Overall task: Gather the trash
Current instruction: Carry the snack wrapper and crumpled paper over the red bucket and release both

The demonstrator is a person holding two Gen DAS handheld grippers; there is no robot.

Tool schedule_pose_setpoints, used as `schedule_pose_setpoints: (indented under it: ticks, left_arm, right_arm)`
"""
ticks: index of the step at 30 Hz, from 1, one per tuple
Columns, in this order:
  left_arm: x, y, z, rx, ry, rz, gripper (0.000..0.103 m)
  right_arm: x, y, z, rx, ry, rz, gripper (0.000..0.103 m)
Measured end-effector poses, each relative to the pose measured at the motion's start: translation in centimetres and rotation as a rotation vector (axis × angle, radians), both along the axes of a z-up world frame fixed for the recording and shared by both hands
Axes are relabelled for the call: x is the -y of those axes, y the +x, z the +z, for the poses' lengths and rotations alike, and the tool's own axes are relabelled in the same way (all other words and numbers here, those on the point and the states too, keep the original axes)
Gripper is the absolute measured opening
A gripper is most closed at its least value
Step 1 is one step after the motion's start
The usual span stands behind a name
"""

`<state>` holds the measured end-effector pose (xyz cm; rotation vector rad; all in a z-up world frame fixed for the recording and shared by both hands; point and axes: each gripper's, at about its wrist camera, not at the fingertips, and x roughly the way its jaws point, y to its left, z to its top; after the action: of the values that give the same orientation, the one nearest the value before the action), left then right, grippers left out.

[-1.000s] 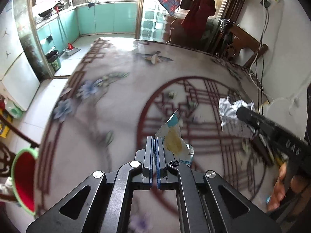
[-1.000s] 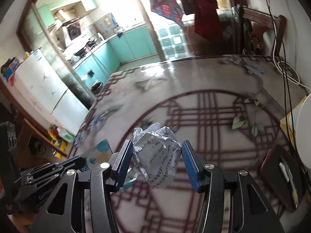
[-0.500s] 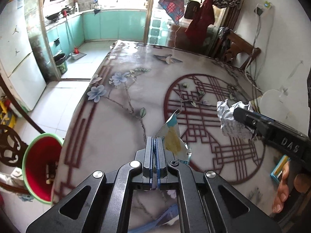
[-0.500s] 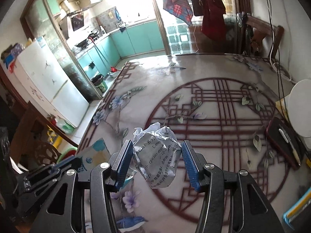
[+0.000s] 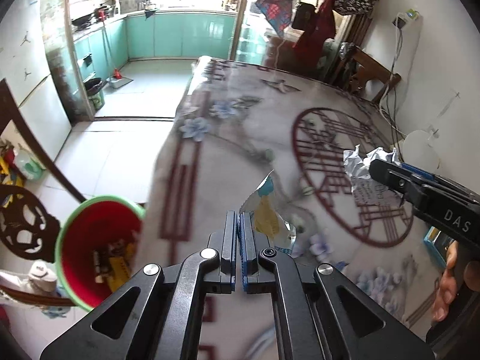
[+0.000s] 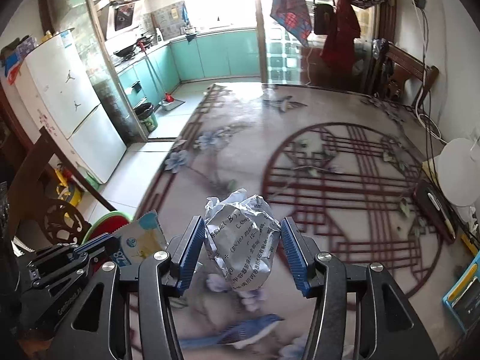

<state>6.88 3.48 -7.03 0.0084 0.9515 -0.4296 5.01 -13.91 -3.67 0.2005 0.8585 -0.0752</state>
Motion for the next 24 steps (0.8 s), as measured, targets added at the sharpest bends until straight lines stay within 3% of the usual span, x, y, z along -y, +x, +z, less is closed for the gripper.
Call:
schedule_pose_setpoints:
  ticks: [14, 24]
  left_arm:
    - [-10.8, 1.0, -0.5, 0.008, 0.016, 0.138, 0.002]
    - [-16.2, 1.4, -2.1, -0.018, 0.030, 0.241, 0.002]
  right_arm:
    - [-12.5, 2.7, 1.1, 0.021, -0.006, 0.151, 0.052]
    - [-18.5, 3.8, 0.4, 0.004, -0.019, 0.261, 0.052]
